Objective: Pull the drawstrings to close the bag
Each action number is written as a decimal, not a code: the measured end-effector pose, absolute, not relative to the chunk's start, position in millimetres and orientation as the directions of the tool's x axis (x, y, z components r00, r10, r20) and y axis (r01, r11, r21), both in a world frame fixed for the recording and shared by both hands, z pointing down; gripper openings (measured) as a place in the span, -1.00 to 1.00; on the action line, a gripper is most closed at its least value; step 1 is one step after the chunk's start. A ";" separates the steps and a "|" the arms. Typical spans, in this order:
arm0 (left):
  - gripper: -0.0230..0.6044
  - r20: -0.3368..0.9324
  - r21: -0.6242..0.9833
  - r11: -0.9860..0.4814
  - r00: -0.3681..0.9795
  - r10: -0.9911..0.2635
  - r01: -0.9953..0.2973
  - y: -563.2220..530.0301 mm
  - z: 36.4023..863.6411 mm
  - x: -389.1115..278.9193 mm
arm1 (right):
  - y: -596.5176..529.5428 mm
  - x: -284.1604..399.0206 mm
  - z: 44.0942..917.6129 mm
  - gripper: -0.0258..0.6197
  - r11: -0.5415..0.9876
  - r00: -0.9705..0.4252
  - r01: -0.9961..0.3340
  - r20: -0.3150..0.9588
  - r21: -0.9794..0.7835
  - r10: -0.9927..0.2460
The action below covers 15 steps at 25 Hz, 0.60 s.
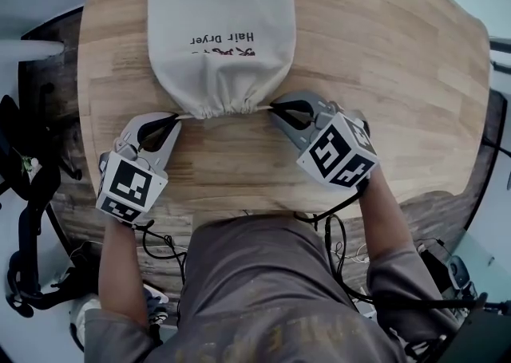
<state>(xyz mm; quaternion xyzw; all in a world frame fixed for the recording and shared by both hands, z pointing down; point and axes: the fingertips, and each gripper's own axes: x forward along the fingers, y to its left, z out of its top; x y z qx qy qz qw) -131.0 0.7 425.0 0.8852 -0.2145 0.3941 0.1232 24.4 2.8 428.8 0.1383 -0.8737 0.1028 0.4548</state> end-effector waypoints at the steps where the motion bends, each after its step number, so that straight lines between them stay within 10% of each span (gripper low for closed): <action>1: -0.91 0.748 0.058 -0.874 0.601 -0.282 -0.483 0.8 425.2 -131.3 | 2.9 24.2 429.0 -0.81 0.940 -0.549 -0.337 0.823 -0.055 -0.148; 15: -0.90 0.554 -0.049 -0.739 0.597 -0.580 -0.672 -46.9 297.4 -135.1 | -39.3 17.0 298.3 -0.81 0.863 -0.681 -0.505 0.603 0.025 -0.416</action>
